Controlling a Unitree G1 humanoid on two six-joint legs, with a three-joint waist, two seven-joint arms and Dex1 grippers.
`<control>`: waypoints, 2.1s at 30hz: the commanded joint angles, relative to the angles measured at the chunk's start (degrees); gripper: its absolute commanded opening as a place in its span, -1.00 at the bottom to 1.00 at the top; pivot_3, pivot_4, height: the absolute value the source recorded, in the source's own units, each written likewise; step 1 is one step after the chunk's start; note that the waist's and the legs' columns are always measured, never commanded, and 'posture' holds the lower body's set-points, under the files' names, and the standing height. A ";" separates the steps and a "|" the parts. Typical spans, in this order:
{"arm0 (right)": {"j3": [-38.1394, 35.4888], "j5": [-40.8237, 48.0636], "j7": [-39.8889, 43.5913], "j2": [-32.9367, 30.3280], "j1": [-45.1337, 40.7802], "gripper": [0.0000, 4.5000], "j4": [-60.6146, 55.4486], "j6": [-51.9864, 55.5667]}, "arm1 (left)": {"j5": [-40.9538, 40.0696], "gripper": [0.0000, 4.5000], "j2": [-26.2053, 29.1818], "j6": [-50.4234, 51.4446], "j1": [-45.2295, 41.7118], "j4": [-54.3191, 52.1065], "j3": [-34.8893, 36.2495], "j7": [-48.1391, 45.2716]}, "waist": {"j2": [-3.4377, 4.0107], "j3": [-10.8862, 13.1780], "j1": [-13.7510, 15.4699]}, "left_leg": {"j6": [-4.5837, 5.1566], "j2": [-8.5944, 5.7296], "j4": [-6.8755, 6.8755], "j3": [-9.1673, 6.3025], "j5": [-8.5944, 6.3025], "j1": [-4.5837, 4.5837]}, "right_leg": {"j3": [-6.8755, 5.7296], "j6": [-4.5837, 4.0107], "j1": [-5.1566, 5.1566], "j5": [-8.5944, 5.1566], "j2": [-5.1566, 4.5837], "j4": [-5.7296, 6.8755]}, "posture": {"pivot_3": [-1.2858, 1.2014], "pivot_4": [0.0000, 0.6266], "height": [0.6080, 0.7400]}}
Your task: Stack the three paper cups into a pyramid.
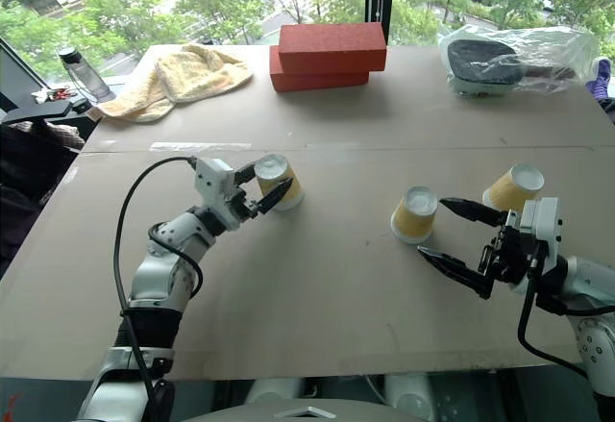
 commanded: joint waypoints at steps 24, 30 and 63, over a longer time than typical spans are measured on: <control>-5.57 -0.67 -1.73 0.98 5.80 1.00 -2.84 -2.95 | 4.13 -0.02 -9.98 -2.55 -10.72 4.57 -17.66 -12.59 | 0.01 0.00 -0.12 | 0.07 -0.04 0.41 -0.11 -0.04 -0.20 | -0.01 0.02 -0.01 0.01 0.20 0.04 | 0.03 -0.52 0.85; -6.24 -1.15 -1.40 1.42 6.97 1.00 -2.27 -4.02 | 4.54 -0.02 -9.36 -1.30 -10.34 4.73 -18.85 -14.66 | 0.02 0.00 0.06 | 0.07 -0.01 0.42 -0.16 -0.04 -0.19 | -0.03 0.02 0.00 0.01 0.26 0.06 | 0.03 -0.52 0.85; -11.92 -15.55 -21.90 9.21 1.60 1.00 15.80 -12.72 | -13.59 0.98 25.13 35.69 -17.65 -26.45 -1.51 -20.06 | 0.25 0.08 -1.52 | -0.15 0.03 0.34 -0.11 0.08 -0.03 | 0.25 0.01 -0.04 -0.01 0.47 0.16 | 0.03 -0.52 0.85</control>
